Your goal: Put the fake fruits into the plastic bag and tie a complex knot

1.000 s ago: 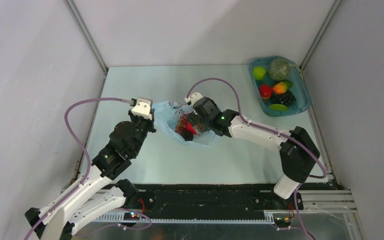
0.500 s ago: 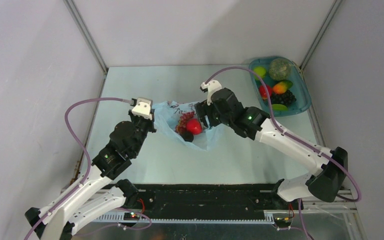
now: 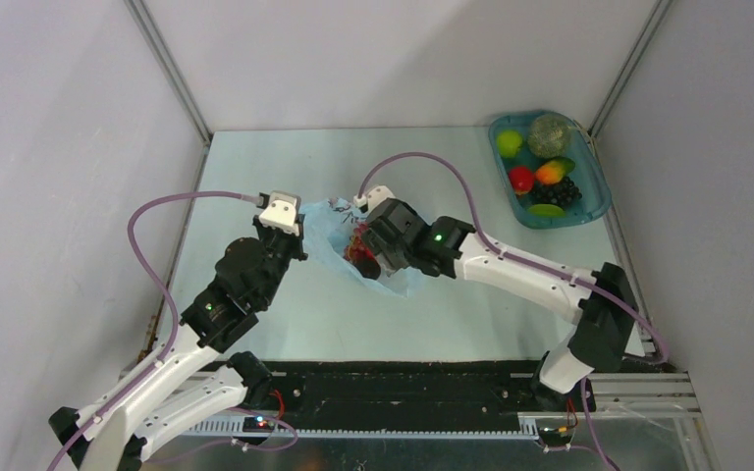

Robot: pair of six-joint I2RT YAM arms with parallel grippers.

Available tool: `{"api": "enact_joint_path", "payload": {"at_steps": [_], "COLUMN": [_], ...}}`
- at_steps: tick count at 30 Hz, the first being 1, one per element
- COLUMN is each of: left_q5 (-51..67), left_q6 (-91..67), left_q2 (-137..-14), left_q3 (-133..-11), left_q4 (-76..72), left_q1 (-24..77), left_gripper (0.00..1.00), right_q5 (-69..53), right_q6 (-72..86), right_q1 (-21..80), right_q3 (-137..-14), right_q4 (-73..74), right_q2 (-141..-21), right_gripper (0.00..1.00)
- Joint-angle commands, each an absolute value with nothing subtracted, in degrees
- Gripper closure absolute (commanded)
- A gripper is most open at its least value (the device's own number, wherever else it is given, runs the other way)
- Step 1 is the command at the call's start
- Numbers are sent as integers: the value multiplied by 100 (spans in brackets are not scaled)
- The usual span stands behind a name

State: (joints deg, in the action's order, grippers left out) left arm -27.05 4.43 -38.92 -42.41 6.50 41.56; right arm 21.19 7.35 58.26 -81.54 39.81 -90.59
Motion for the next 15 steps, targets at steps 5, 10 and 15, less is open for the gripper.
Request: {"api": "enact_joint_path", "payload": {"at_steps": [5, 10, 15], "left_q5": [-2717, -2718, -2722], "left_q6": [376, 370, 365], "left_q2": [-3811, -3806, -3798], "left_q3": [-4235, -4231, -4258], "left_q4": [466, 474, 486], "left_q1": [4148, 4147, 4141], "left_gripper": [100, 100, 100], "right_q5": [3136, 3496, 4201], "right_q6": [186, 19, -220], "right_q1": [5965, 5984, 6000], "right_q3": [-8312, -8014, -7790], "right_q4": [4135, 4121, 4047], "right_q2": [-9518, -9601, -9669], "right_gripper": [34, 35, 39]}}
